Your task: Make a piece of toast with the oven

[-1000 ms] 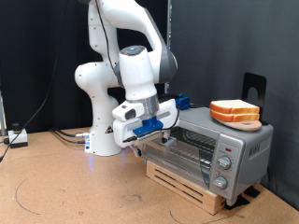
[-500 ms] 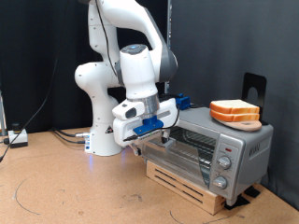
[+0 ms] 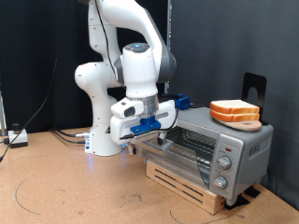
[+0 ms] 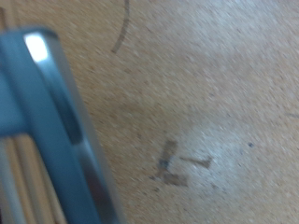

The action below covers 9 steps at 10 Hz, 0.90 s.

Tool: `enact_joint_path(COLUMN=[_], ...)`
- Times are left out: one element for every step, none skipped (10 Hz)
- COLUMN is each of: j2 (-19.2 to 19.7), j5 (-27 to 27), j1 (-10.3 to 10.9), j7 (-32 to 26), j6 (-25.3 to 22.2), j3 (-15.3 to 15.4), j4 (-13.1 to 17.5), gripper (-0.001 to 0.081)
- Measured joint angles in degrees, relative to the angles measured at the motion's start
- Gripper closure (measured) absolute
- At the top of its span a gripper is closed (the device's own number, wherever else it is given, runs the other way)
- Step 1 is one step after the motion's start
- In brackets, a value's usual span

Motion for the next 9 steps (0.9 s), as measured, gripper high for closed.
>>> enact_joint_path(j2=[0.8, 1.8, 3.0, 4.1, 5.3, 6.7, 8.4, 10.4, 12.5], j5=[-2.3, -3.7, -4.5, -4.6, -4.6, -4.5, -3.1, -0.7, 0.7], j1=[-0.6, -1.2, -1.7, -2.3, -2.7, -3.3, -3.8, -4.4, -4.8], j7=[2.4, 3.7, 3.9, 3.9, 3.8, 3.7, 2.8, 1.1, -0.5], j6=[0.1, 0.4, 1.2, 2.2, 2.9, 3.2, 3.3, 3.3, 4.6], j3=[-0.1, -0.2, -0.4, -0.6, -0.8, -1.1, -1.3, -1.4, -1.4], j4=[0.3, 0.7, 0.9, 1.2, 1.4, 1.8, 2.4, 3.3, 4.0], gripper=[-0.0001, -0.0001, -0.0001, -0.0001, -0.0001, -0.0001, -0.0001, -0.0001, -0.0001])
